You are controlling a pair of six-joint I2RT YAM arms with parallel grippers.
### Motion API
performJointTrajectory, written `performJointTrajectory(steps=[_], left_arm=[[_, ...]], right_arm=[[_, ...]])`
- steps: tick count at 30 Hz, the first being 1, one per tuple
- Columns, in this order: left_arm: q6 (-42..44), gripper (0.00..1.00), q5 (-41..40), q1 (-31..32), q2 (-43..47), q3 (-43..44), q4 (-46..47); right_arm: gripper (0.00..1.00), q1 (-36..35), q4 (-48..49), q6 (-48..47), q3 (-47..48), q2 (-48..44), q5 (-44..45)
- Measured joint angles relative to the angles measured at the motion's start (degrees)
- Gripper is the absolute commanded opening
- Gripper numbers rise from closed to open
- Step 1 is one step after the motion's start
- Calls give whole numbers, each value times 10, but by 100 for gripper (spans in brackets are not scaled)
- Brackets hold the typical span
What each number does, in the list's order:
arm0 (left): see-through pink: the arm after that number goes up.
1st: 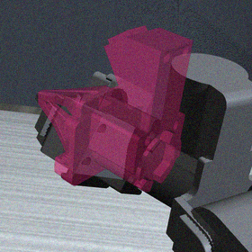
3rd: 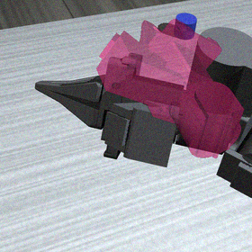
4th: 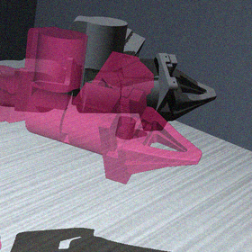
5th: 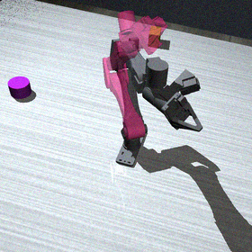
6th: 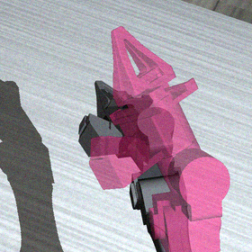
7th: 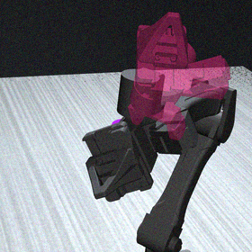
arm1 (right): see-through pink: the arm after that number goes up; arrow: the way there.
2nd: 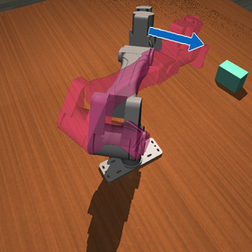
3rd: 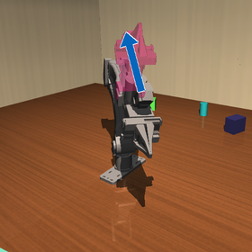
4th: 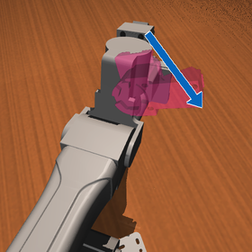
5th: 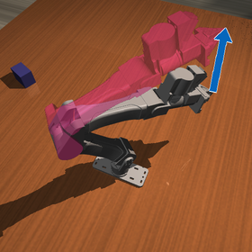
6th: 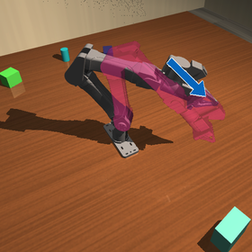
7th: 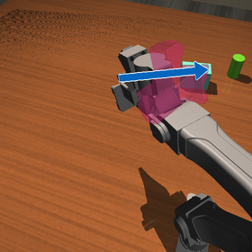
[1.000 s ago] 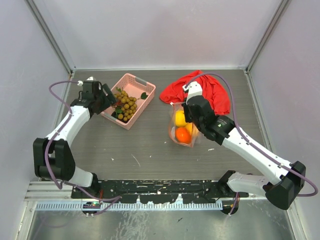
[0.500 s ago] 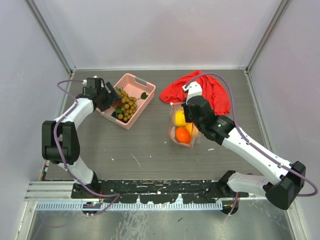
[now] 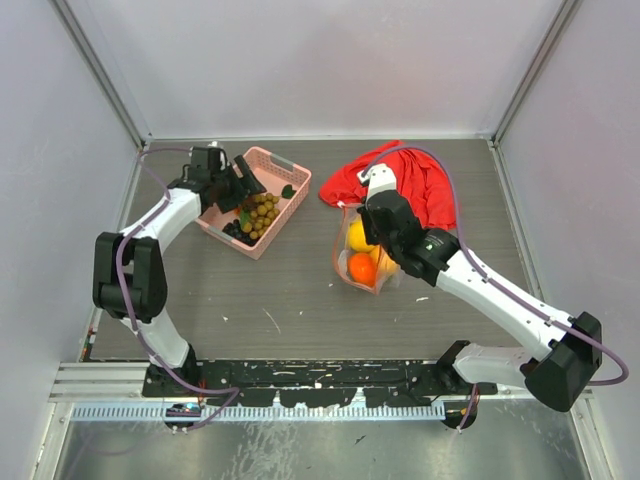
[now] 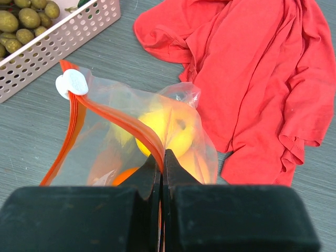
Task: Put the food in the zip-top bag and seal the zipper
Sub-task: Move the fake fruit to the bin.
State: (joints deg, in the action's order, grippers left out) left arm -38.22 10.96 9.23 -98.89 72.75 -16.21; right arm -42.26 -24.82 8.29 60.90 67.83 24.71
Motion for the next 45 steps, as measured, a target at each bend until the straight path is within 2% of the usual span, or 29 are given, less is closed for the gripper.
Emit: performJointTrajectory(steps=[15, 29, 34, 40, 45], left_arm=[[12, 79, 24, 51, -47, 116, -8], [26, 83, 57, 107, -105, 156, -38], [58, 83, 10, 103, -92, 158, -57], [112, 81, -97, 81, -49, 163, -87], [154, 69, -169, 64, -40, 165, -93]], right_arm=[[1, 0, 4, -3, 0, 8, 0], [1, 0, 4, -4, 0, 13, 0], [1, 0, 4, -4, 0, 13, 0], [1, 0, 4, -4, 0, 13, 0], [1, 0, 4, -4, 0, 13, 0]])
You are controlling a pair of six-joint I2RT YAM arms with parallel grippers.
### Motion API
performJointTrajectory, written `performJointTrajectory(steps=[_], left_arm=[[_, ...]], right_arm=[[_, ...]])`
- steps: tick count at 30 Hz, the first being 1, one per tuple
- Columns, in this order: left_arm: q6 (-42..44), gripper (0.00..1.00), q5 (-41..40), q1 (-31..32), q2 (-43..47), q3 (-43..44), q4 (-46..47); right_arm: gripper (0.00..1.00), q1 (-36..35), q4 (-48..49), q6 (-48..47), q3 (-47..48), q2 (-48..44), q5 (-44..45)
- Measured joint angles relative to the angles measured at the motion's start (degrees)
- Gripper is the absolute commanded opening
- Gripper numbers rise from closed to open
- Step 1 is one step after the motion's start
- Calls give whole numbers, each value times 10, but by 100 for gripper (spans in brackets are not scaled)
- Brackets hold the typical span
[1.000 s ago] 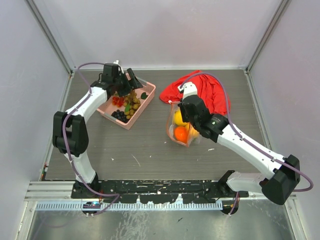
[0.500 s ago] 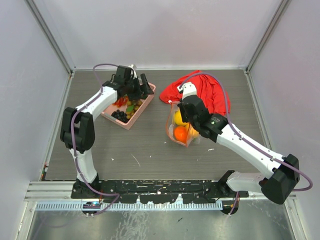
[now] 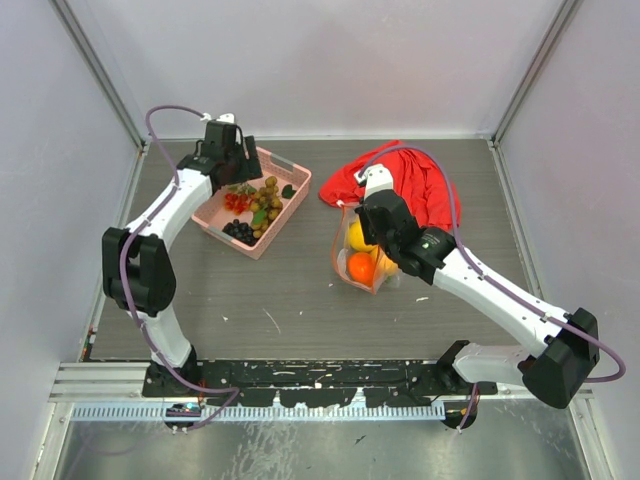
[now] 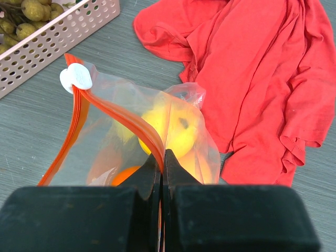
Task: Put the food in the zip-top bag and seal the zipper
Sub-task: Move the fake fruit to the bin, then pick up the fake fruit from the bin.
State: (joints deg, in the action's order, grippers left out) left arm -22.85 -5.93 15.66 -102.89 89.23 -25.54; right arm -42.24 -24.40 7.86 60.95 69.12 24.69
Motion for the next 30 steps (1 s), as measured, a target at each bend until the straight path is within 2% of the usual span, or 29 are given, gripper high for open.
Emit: performJointTrajectory(steps=[5, 10, 17, 24, 28, 30], left_arm=[[13, 52, -27, -20, -14, 10, -11], [20, 46, -45, -28, -61, 33, -11], [35, 46, -61, -30, -128, 40, -10], [54, 56, -69, -30, -189, 70, -4], [65, 54, -74, -30, -216, 82, -2], [70, 48, -75, -30, -223, 86, 1]], right_arm=[[1, 0, 0, 0, 0, 0, -2], [1, 0, 0, 0, 0, 0, -3], [1, 0, 3, 0, 0, 7, -9], [1, 0, 5, 0, 0, 18, -19], [1, 0, 6, 0, 0, 22, -24], [1, 0, 7, 0, 0, 24, -26]])
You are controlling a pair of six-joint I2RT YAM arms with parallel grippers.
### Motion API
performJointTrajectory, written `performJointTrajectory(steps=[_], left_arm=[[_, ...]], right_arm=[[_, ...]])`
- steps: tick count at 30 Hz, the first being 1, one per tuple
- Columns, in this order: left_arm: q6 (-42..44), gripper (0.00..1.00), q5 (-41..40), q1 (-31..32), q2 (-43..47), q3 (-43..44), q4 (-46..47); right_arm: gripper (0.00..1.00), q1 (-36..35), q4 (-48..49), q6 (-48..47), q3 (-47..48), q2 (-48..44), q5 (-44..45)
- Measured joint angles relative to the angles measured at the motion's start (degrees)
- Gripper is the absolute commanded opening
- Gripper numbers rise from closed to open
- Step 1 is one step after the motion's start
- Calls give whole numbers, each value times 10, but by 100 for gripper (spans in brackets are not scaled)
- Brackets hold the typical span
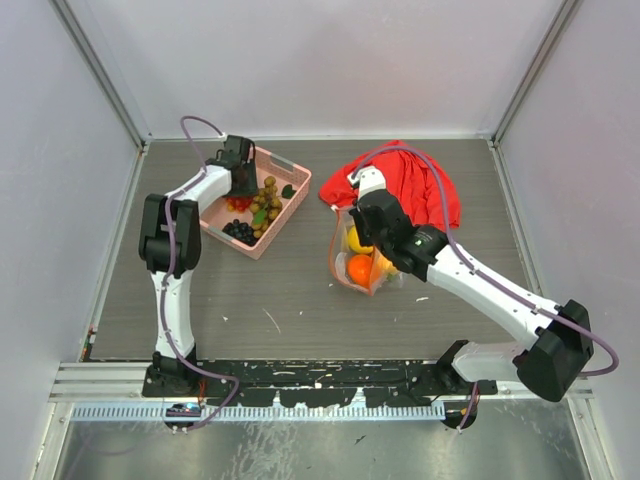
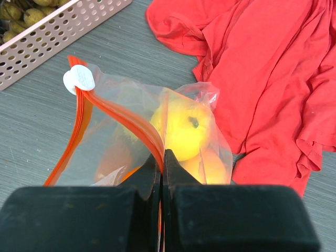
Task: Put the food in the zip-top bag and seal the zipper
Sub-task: Pick up the fake fruit from the bin.
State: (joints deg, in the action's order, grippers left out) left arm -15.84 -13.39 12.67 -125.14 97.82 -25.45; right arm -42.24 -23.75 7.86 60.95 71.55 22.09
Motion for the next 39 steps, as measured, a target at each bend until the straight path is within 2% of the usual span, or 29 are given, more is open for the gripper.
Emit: performJointTrajectory(steps=[6, 11, 16, 24, 39], left_arm=[[14, 22, -3, 0, -8, 4, 5], [20, 9, -6, 0, 10, -22, 34], [19, 0, -5, 0, 43, -54, 35], [14, 0, -5, 0, 126, -107, 39], [-36, 0, 24, 3, 374, -227, 42]], right_arm=[[1, 0, 1, 0, 0, 10, -6], [1, 0, 2, 0, 0, 12, -9], [1, 1, 1, 0, 0, 12, -12], [1, 1, 1, 0, 0, 12, -17], [1, 1, 2, 16, 0, -5, -40]])
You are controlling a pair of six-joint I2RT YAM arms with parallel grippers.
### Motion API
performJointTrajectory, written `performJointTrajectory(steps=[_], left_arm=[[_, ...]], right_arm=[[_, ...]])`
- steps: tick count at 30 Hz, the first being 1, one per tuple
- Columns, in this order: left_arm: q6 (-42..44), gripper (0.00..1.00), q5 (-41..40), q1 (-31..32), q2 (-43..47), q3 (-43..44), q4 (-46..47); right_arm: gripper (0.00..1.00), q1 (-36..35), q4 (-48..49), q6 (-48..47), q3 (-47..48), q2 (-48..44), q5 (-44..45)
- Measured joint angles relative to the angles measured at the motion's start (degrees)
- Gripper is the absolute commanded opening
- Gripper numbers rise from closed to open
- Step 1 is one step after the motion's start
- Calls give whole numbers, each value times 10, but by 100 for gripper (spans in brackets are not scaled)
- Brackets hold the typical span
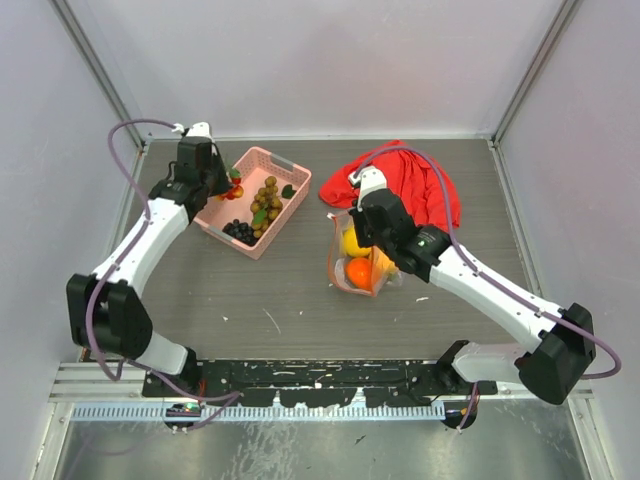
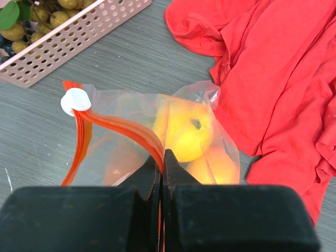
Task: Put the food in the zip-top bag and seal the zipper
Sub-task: Pick up the fake fruit from the bin, then place the fake fruit in the zipper food storage bag.
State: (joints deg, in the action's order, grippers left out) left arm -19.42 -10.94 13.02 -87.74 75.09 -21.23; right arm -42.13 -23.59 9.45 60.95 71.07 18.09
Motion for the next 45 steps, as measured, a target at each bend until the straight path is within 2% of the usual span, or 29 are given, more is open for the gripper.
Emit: performJointTrajectory(steps=[6, 16, 25, 38, 45], left_arm=[[-29, 0, 29, 18, 100, -49, 3], [-57, 0, 89, 92, 221, -114, 31], [-63, 0, 158, 176, 269, -180, 100], [35, 0, 209, 346, 306, -235, 198], [116, 0, 248, 406, 303, -265, 270]], right_arm=[[1, 0, 0, 7, 0, -12, -16], [1, 0, 0, 21, 0, -14, -41], [1, 0, 0, 29, 0, -21, -64], [1, 0, 1, 32, 0, -25, -84], [1, 0, 5, 33, -1, -26, -91]])
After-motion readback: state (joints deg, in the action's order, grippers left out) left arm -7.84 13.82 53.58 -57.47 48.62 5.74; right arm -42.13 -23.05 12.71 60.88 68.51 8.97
